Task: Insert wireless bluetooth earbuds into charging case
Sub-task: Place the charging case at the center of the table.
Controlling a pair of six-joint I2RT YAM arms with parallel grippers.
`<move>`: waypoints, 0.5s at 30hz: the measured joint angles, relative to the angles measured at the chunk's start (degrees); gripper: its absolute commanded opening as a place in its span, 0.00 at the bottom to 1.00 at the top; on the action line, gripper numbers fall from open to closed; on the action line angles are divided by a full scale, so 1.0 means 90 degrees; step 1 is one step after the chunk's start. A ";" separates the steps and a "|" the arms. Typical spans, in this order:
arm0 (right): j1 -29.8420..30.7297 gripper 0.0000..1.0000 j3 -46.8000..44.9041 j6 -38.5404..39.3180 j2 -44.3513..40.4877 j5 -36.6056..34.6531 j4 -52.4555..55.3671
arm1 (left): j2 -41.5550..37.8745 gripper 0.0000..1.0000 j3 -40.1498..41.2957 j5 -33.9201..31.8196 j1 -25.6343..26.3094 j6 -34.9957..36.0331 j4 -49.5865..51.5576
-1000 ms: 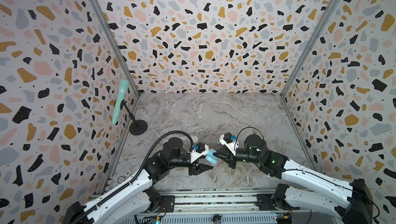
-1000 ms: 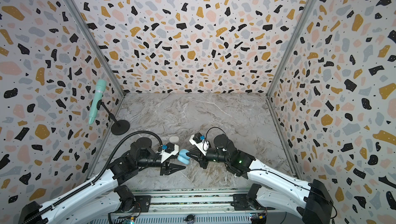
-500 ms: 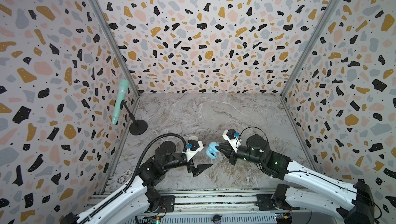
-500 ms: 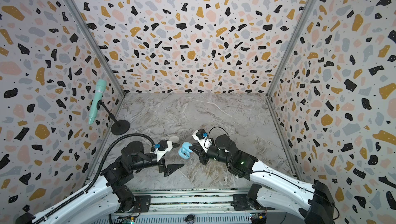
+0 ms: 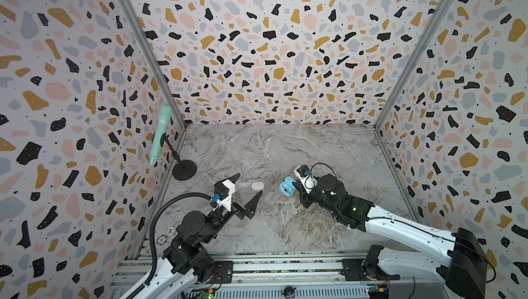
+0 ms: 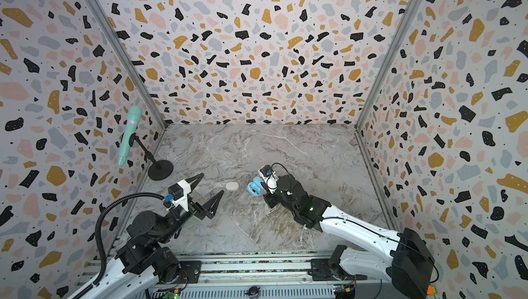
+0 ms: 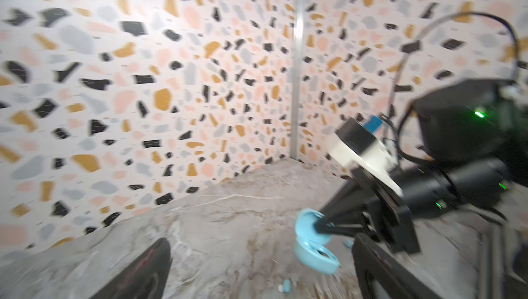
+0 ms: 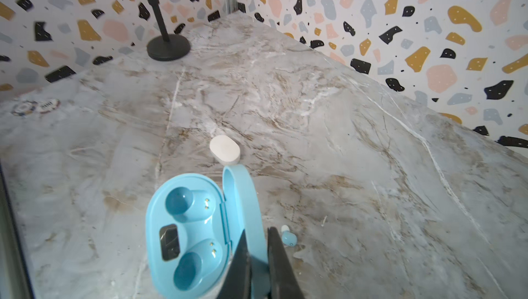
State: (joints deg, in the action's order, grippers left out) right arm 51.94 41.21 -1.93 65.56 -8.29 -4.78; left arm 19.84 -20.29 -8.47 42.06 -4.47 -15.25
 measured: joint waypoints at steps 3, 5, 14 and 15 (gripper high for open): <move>-0.0177 0.00 0.0000 0.0287 0.0396 0.0007 -0.0007 | 0.0112 1.00 -0.0010 -0.1365 0.0000 -0.0279 -0.0073; -0.0274 0.00 0.0000 0.0476 0.0692 0.0114 0.0000 | 0.0352 1.00 -0.0070 -0.2178 -0.0002 -0.0423 -0.0007; -0.0430 0.00 0.0359 0.1394 0.1809 0.0418 0.0012 | 0.1472 1.00 -0.0539 -0.4245 -0.0206 -0.0593 0.0542; -0.0435 0.00 0.0406 0.1518 0.1875 0.0457 0.0012 | 0.1484 1.00 -0.0539 -0.4320 -0.0223 -0.0595 0.0578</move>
State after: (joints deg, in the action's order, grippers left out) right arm 48.03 44.86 11.73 82.43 -4.19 -4.67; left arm 33.19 -25.15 -47.35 40.05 -9.82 -10.04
